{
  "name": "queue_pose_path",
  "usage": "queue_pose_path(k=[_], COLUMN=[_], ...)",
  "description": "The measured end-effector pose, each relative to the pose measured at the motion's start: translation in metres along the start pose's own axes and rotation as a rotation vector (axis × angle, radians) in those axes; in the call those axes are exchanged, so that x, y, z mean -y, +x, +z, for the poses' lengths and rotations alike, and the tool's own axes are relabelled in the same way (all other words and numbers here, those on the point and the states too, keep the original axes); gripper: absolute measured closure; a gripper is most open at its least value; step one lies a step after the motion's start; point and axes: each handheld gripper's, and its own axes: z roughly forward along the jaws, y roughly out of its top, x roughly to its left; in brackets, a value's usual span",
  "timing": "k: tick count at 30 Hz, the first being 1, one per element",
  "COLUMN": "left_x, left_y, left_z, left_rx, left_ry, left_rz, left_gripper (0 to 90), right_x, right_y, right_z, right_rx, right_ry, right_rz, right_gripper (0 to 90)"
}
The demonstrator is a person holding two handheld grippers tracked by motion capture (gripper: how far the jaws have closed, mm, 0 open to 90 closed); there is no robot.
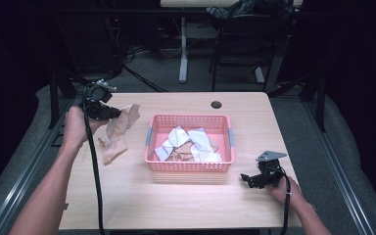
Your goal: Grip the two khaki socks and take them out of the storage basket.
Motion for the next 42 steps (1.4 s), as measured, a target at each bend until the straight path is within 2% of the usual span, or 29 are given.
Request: queue_pose_path(k=[11, 17, 26, 32, 34, 42], left_x=[0.03, 0.047, 0.064, 0.075, 0.079, 0.09], left_y=[0.028, 0.04, 0.05, 0.053, 0.055, 0.058], left_z=[0.02, 0.04, 0.071, 0.093, 0.099, 0.12], left_rx=[-0.017, -0.023, -0.037, -0.04, -0.035, -0.041], left_ry=[0.059, 0.091, 0.132, 0.184, 0.19, 0.215], left_rz=[-0.092, -0.149, -0.214, -0.234, -0.253, -0.287], left_gripper=[86.3, 86.3, 86.2, 86.2, 86.2, 85.7], right_x=[0.0, 0.0, 0.0, 0.0, 0.0, 0.0], right_y=[0.0, 0.0, 0.0, 0.0, 0.0, 0.0], right_z=[0.0, 0.0, 0.0, 0.0, 0.0, 0.0], right_rx=[0.0, 0.0, 0.0, 0.0, 0.0, 0.0], right_ry=[0.0, 0.0, -0.001, -0.001, -0.001, -0.001], right_rz=[-0.001, -0.001, -0.001, 0.0, -0.001, -0.001], right_gripper=[0.0, 0.0, 0.0, 0.0, 0.0, 0.0])
